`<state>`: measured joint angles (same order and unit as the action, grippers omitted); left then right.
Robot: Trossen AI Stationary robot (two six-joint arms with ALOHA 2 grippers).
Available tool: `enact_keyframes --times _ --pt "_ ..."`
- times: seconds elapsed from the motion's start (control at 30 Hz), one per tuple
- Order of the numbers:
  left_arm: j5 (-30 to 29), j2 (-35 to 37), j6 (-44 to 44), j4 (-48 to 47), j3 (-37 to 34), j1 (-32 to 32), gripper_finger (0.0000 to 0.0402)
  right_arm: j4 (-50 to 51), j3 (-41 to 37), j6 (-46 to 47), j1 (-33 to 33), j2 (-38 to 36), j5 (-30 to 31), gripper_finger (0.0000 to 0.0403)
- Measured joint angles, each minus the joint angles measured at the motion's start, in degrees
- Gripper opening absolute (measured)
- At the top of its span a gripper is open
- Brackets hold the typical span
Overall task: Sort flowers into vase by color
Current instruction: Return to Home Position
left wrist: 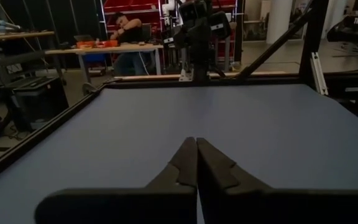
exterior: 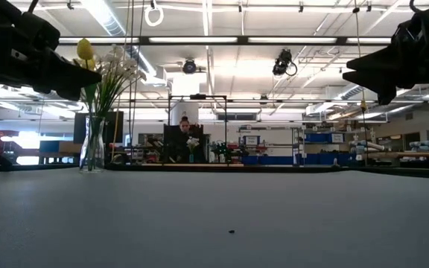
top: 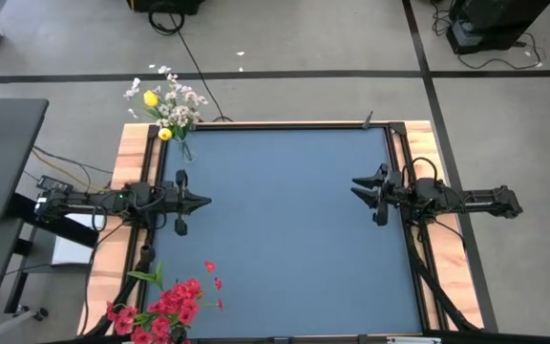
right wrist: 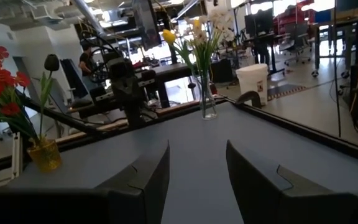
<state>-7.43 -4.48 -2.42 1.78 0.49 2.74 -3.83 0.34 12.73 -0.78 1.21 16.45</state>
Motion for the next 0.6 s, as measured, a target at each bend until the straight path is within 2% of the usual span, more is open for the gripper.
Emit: enact_keyframes --times 0.27,0.6 --pt "-0.21 -0.01 0.14 0.04 -0.02 0.0 0.003 -0.4 0.0 -0.39 0.0 0.0 -0.04 0.0168" --pt "-0.25 -0.01 0.3 0.09 -0.04 0.0 0.0034 -0.4 0.0 -0.44 0.0 0.0 -0.04 0.0168"
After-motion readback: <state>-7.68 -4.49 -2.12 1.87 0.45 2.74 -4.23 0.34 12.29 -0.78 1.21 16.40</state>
